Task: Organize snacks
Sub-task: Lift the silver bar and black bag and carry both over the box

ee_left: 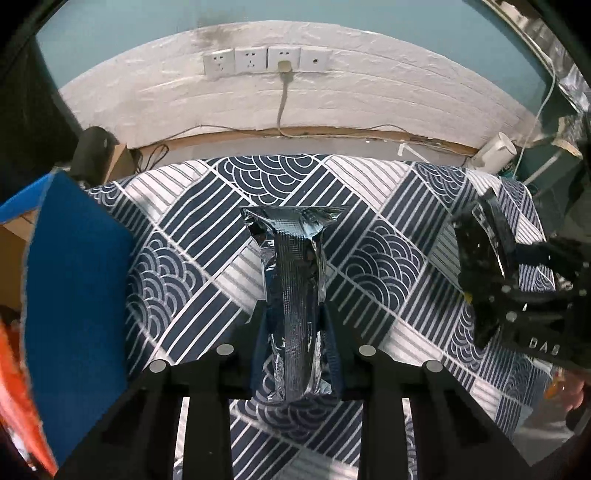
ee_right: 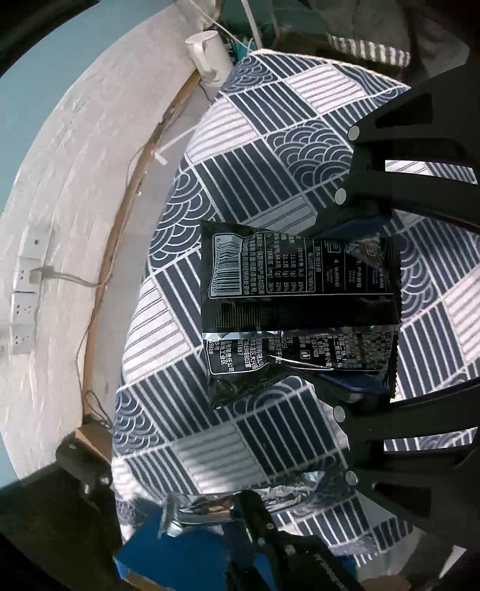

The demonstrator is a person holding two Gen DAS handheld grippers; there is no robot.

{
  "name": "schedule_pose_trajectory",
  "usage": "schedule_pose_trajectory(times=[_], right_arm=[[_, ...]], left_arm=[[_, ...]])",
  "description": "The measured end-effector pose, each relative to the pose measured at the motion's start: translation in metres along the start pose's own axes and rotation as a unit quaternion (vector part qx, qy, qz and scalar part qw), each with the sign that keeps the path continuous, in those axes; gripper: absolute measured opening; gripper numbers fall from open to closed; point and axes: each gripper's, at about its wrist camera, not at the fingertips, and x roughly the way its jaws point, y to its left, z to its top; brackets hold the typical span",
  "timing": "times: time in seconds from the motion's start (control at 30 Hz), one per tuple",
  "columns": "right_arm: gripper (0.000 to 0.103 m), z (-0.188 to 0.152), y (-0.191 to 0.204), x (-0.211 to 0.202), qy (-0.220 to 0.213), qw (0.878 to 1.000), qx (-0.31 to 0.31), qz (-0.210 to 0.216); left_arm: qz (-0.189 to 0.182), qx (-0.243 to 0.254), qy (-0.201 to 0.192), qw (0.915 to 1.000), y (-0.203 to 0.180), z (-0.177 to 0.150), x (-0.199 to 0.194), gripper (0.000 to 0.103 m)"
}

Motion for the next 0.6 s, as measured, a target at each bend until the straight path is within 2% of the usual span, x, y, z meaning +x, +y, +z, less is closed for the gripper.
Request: schedule_pose_trajectory(times=[0.6], right_arm=[[0.059,0.005,0.056,-0.067,-0.043,0.998,-0.048,0.027]], left_arm=[[0.004,0.02,-0.053,0.9984,0.033,-0.034,-0.091,0.029]])
